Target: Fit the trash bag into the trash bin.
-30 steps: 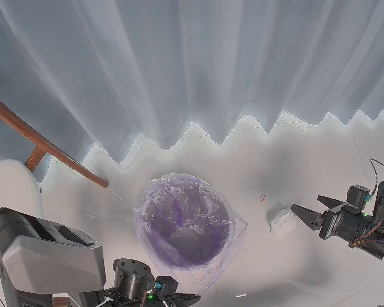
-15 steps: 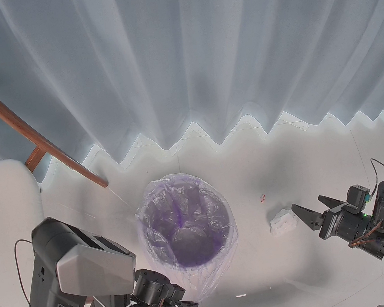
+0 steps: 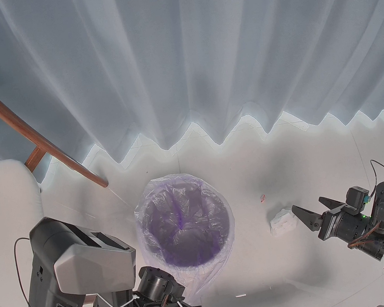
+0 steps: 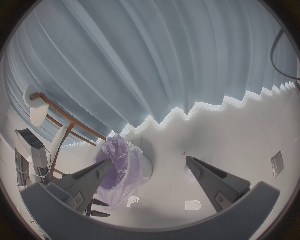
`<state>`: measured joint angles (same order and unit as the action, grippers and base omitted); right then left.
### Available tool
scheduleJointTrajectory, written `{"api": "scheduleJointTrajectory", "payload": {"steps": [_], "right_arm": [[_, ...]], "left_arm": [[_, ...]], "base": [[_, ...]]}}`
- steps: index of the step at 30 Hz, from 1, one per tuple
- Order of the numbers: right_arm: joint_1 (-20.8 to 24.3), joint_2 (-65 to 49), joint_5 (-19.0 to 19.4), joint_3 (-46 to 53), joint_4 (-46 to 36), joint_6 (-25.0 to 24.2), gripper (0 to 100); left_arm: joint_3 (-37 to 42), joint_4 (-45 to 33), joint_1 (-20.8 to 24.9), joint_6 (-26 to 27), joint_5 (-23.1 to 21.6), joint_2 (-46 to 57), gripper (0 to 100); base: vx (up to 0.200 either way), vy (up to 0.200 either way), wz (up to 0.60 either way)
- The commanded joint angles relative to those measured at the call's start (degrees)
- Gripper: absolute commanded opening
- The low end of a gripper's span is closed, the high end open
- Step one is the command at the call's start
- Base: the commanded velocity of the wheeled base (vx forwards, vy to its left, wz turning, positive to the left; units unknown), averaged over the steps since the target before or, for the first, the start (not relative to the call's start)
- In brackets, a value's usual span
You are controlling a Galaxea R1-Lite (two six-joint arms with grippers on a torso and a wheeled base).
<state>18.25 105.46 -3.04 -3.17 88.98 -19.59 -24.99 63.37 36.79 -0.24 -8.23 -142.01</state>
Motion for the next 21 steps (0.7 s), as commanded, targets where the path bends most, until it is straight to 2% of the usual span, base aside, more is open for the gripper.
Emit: {"api": "scheduleJointTrajectory", "payload": {"steps": [1, 2, 3, 4, 8, 9, 11, 12, 13, 14, 16, 17, 18, 19, 21], "right_arm": [[0.03, 0.27, 0.05, 0.53, 0.85, -0.01, 100], [0.03, 0.27, 0.05, 0.53, 0.85, -0.01, 100], [0.03, 0.27, 0.05, 0.97, 0.85, -0.45, 100], [0.03, 0.27, 0.05, 0.97, 0.85, -0.62, 100], [0.03, 4.05, -0.3, -1.4, 0.85, -5.46, 100], [0.12, 4.84, -0.92, -2.1, 0.76, -6.86, 100], [0.12, 5.02, -1.1, -2.37, 0.76, -7.3, 100], [0.3, 6.86, -1.53, -4.74, 0.23, -9.94, 100], [0.38, 7.21, -1.53, -5.09, -0.03, -10.38, 100], [0.82, 8.09, -1.53, -6.59, -2.32, -11.44, 100], [1.0, 8.36, -1.53, -7.55, -3.81, -11.79, 100], [2.05, 9.24, -1.53, -12.3, -9.79, -12.84, 100], [2.14, 9.32, -1.53, -12.74, -10.14, -12.93, 100], [3.11, 9.68, -1.53, -18.1, -17.0, -14.34, 100], [4.6, 9.76, -1.45, -24.25, -25.87, -16.09, 100]], "left_arm": [[3.55, 6.15, 0.3, -0.72, 0.05, 0.77, 100], [3.55, 6.15, 0.3, -0.72, 0.05, 0.77, 100], [7.76, 11.43, 0.39, -1.87, -0.3, 2.53, 100], [8.12, 11.69, 0.39, -1.95, -0.3, 2.61, 100], [21.91, 23.29, 2.76, -6.79, -0.47, 7.36, 100], [24.55, 23.82, 3.2, -8.46, -0.56, 9.03, 100], [24.99, 23.56, 3.29, -8.9, -0.56, 9.64, 100], [24.99, 22.68, 4.34, -16.28, -0.12, 17.47, 100], [24.99, 22.77, 4.43, -17.86, -0.12, 18.79, 100], [24.99, 22.68, 4.34, -22.61, -0.21, 23.97, 100], [24.99, 22.68, 4.25, -24.19, -0.38, 26.08, 100], [24.99, 21.89, 4.34, -27.44, -0.38, 31.35, 100], [24.99, 21.89, 4.34, -27.62, -0.38, 31.62, 100], [24.99, 22.15, 4.25, -30.61, -0.03, 36.28, 100], [24.81, 22.24, 3.64, -32.89, 0.23, 40.49, 100]], "base": [[0.0, 0.0, 0.0], [0.0, 0.0, 0.0], [0.0, 0.0, 0.0], [0.0, 0.0, 0.0], [0.0, 0.0, 0.0], [0.0, 0.0, 0.0], [0.0, 0.0, 0.0], [0.0, 0.0, 0.0], [0.0, 0.0, 0.0], [0.0, 0.0, 0.0], [0.0, 0.0, 0.0], [0.0, 0.0, 0.0], [0.0, 0.0, 0.0], [0.0, 0.0, 0.0], [0.0, 0.0, 0.0]]}}
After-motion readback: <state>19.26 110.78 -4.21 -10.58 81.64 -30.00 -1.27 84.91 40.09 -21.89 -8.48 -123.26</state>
